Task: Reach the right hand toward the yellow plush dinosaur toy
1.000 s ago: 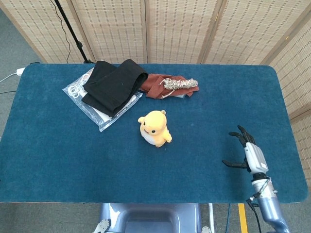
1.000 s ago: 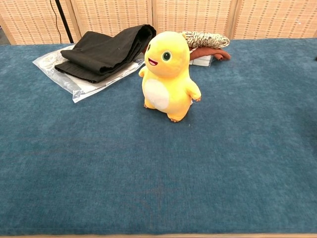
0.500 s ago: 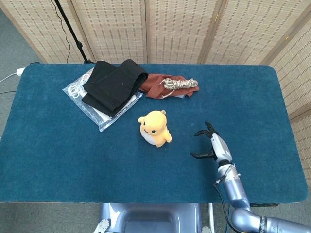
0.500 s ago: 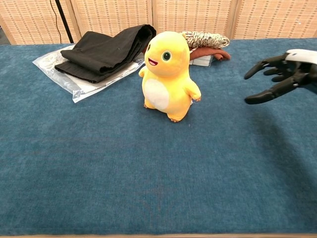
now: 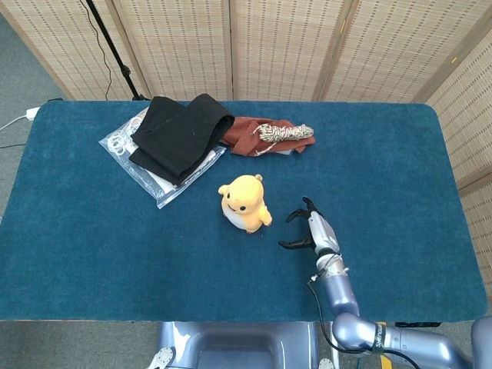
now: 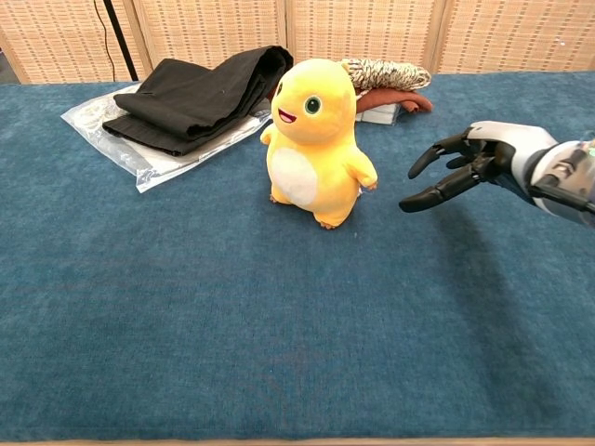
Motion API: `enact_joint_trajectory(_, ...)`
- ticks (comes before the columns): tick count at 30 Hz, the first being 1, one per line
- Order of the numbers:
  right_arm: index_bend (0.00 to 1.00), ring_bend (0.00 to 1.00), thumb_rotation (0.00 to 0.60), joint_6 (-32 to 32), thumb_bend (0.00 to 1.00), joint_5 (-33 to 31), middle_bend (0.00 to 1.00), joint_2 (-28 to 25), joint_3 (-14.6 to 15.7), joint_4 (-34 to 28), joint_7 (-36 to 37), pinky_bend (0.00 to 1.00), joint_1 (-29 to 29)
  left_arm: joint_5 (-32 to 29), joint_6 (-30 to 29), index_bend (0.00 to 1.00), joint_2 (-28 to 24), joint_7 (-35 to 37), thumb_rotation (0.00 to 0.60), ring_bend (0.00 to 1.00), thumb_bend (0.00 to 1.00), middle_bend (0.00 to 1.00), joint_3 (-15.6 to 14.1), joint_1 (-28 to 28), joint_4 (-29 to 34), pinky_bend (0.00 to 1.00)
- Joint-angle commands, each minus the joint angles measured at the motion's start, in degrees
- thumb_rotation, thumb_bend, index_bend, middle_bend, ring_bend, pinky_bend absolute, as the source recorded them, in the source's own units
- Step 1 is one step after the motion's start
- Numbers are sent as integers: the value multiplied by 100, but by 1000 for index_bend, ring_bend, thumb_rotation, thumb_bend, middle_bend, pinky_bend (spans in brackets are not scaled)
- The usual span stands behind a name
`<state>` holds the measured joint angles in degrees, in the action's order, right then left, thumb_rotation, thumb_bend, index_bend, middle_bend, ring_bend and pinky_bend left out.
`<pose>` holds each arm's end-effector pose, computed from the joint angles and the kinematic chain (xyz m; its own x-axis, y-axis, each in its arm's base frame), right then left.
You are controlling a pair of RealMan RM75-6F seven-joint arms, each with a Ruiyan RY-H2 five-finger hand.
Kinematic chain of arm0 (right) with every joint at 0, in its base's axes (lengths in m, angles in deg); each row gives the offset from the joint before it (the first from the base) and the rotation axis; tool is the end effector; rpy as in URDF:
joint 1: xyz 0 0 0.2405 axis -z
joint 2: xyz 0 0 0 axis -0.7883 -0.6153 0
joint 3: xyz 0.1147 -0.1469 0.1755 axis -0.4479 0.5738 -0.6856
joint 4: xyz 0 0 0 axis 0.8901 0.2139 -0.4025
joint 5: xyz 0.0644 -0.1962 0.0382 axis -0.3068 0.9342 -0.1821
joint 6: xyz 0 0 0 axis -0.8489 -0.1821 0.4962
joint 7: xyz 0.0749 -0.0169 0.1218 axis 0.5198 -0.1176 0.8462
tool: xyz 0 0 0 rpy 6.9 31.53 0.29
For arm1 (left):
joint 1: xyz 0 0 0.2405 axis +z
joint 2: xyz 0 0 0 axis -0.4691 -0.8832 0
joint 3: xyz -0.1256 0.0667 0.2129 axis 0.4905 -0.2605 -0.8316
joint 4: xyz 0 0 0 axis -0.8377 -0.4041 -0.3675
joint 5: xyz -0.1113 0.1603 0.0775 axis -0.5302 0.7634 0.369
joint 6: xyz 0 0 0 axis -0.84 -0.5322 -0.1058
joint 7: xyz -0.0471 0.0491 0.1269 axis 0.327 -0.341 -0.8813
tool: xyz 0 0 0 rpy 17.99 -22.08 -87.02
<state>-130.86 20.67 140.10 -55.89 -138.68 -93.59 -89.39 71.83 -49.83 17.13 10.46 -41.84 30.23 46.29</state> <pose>-0.1405 -0.3133 -0.0207 -0.3430 -0.3284 0.8801 -0.9201 0.3063 -0.2443 -0.3492 0.1288 0.2505 0.1401 -0.0090 0.9901 0.9885 0.0584 -0.1393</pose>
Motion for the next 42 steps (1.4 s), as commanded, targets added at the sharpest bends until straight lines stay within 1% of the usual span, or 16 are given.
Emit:
enact_joint_trajectory(1,412,0,600,-166,0,-200,0,160,-114,77,-156,0,-146,3,-4,0,-1,28,600,0,0,0,1,2,-15,0)
enact_joint_trajectory(8,394,0,600,-218,0,-449,0,266,-248,84,-275,0,-278,17,-35,0,0,78,600,0,0,0,2,14,-48,0)
enact_joint_trajectory(12,392,0,600,-215,0,-508,0,326,-259,86,-306,0,-326,2,-43,0,-1,130,600,0,0,0,11,20,-72,0)
enact_joint_trajectory(18,408,0,600,-205,0,-745,0,455,-363,194,-347,0,-431,-3,-53,0,-7,200,600,0,0,0,15,28,-100,0)
enact_joint_trajectory(21,412,0,600,-173,0,-984,0,544,-450,343,-411,0,-526,-6,-57,0,-11,269,600,0,0,0,17,33,-133,0)
enact_joint_trajectory(26,444,0,600,-134,0,-1211,0,605,-561,473,-447,0,-607,-20,-58,0,-14,364,600,0,0,0,25,37,-179,0)
enact_joint_trajectory(34,479,0,600,-212,0,-1286,0,609,-752,443,-384,0,-653,-34,-50,0,-16,402,600,0,0,0,35,37,-196,0)
enact_joint_trajectory(42,500,0,600,-248,0,-1462,0,616,-838,396,-410,0,-703,-39,-65,0,-13,369,600,0,0,0,37,51,-177,0)
